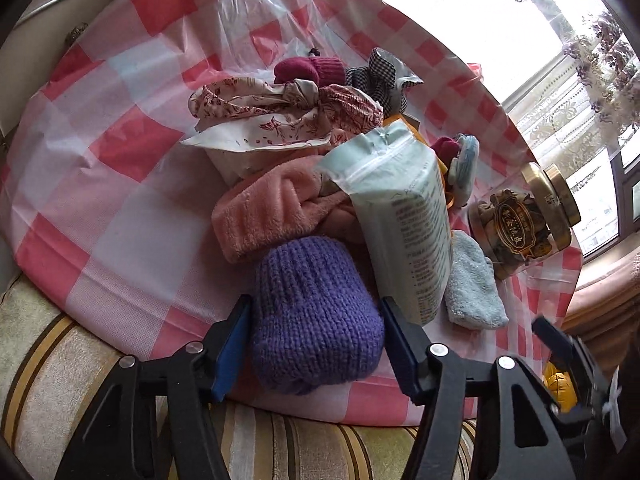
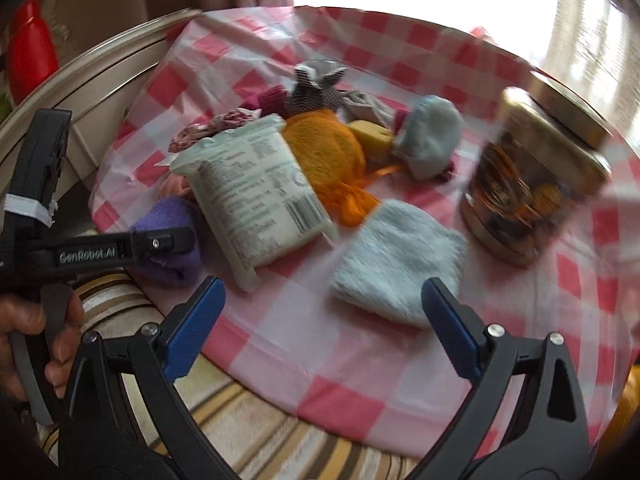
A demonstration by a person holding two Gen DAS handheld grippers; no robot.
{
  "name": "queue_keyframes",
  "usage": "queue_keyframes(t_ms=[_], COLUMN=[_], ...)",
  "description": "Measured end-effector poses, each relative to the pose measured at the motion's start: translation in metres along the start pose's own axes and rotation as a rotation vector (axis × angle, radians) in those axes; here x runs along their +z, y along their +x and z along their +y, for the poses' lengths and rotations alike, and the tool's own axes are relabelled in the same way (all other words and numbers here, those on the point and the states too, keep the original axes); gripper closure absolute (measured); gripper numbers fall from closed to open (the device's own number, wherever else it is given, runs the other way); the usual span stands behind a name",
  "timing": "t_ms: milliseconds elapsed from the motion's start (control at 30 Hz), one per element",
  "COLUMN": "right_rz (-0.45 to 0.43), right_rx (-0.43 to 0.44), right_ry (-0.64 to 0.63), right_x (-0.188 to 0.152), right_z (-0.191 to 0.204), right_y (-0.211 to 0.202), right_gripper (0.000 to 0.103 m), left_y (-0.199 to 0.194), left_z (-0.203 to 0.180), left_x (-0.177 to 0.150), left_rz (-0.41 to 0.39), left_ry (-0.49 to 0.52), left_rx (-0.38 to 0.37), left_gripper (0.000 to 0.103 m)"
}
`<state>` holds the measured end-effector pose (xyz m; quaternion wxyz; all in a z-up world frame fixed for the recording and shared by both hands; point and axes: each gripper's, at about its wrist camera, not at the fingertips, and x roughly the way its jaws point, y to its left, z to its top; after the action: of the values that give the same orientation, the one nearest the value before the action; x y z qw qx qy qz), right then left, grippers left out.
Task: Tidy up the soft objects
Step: 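Grasp the purple knit sock with the left tool while the right tool grasps the cotton-pad pack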
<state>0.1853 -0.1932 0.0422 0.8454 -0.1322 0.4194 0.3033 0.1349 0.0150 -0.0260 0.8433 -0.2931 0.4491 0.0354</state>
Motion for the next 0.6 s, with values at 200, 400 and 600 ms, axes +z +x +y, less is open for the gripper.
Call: queue_keyframes(t_ms=[200,400,600], right_rz=[0.014,0.019,0.050], right_rx=[0.067,0.161,0.215], right_ry=[-0.134,-0.199,-0.218], right_x=[0.028,0.048,0.061], right_z=[0.015,0.021,0.025], right_y=[0.031,0.056,0.080], right_gripper=[0.004,0.004,0.004], left_y=[-0.008,-0.012,-0.013], left_z=[0.016,0.023,0.027], left_x=[-0.004,-0.001,-0.001], left_rz=[-0.045,-0.078,-0.080], left_ry=[-0.067,-0.114,-0.126], left_rx=[-0.039,-0.049,-0.054], left_gripper=[0.046,0.046,0.046])
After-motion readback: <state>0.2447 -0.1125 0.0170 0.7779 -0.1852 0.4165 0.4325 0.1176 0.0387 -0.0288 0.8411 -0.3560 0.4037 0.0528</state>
